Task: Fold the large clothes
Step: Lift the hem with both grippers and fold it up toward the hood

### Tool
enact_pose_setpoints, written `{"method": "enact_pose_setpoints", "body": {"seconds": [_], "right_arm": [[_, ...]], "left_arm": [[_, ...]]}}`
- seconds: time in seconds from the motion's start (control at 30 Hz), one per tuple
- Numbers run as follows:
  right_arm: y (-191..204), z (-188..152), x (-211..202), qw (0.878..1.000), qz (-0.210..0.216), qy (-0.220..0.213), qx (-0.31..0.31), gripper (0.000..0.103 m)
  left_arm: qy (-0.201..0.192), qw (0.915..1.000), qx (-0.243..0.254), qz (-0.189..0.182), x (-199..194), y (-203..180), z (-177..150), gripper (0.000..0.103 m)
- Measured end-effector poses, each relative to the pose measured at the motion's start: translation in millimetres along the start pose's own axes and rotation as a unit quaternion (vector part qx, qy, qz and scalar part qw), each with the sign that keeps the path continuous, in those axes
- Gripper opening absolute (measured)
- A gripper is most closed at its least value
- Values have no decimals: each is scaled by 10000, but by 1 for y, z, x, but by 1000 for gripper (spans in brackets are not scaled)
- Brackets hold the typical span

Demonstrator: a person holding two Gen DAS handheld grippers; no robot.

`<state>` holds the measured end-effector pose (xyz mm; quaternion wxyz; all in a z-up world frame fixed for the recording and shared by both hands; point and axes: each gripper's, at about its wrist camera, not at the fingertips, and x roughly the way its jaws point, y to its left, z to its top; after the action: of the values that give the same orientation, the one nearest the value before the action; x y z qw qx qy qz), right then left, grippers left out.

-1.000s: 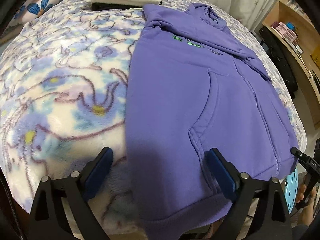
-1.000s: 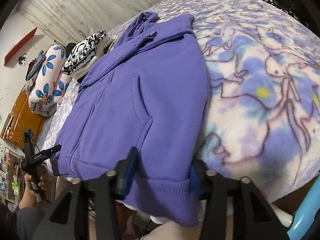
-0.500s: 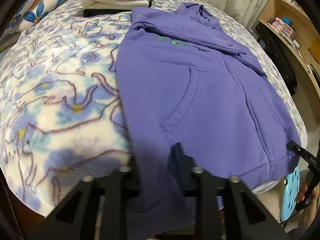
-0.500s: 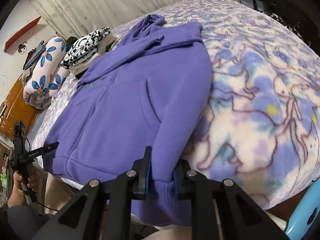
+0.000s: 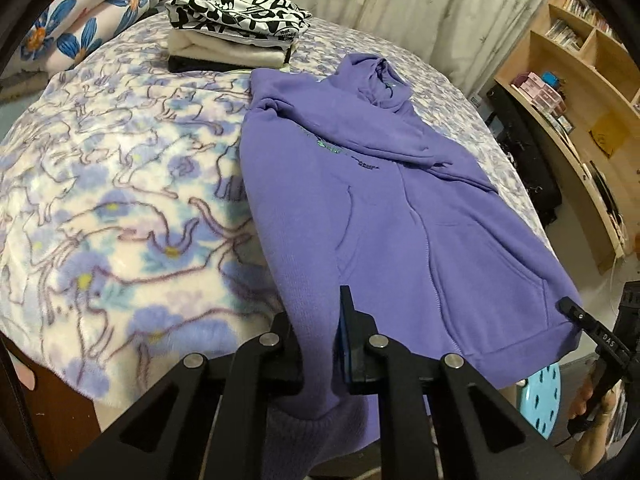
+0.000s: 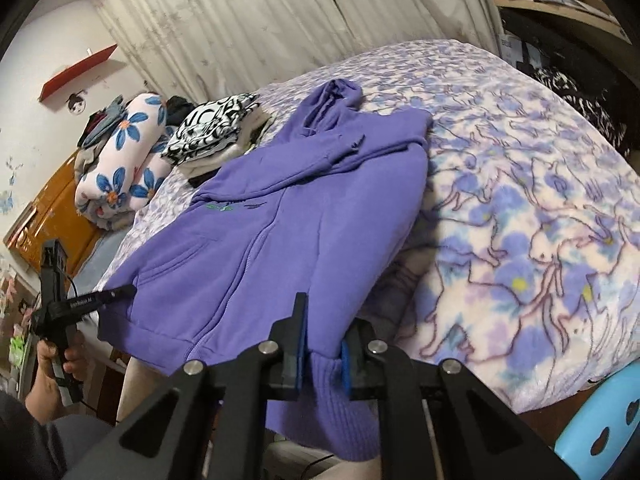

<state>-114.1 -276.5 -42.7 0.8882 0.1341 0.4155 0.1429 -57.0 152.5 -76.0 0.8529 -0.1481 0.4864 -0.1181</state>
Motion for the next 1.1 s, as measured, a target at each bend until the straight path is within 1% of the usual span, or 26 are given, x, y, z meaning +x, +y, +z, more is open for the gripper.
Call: {"method": "enact_pose_setpoints", "body": {"seconds": [0.07,0.2,0.27,0.33,0.47,0.57,0.67,0.77,0.87,0.97,1.03,1.1], "right_arm": [[3,-2,-7,10000,70,29,-5,12],[3,-4,-24,9996,258,72,79,12],[0,-3,-25,9997,224,93,98,12],[-7,0,-20,9991,289,115,271,12],[-23,11,-2,9952,526,122,819,12],[-30,35,14,9918,724,0,1055,12],[-33,62,27,9908,820,-114,1075,12],[-34,103,50,9899,871,-231,1090,12],[-39,138,71,9900,774,-346,1129,13],[-49,174,98,9889,550,-445,1309,17],[-61,197,120,9872,368,-412,1499,19],[-70,208,138,9859,257,-332,1619,27]], "left_arm": [[126,9999,-22,-35,-8,1,-4,10],[221,9997,14,-120,-27,5,-12,10],[231,9996,4,-160,-34,7,-13,10],[235,9994,-47,-246,-33,9,-8,10],[166,9993,-130,-323,-22,12,13,10],[-97,9990,-190,-392,-17,15,41,10],[-307,9978,-265,-531,-4,20,77,10],[-438,9967,-280,-627,18,19,115,10],[-560,9966,-215,-561,45,15,153,11],[-708,9963,-226,-430,76,13,197,13],[-639,9967,-380,-325,95,17,218,15],[-381,9971,-602,-267,121,25,240,18]]}}
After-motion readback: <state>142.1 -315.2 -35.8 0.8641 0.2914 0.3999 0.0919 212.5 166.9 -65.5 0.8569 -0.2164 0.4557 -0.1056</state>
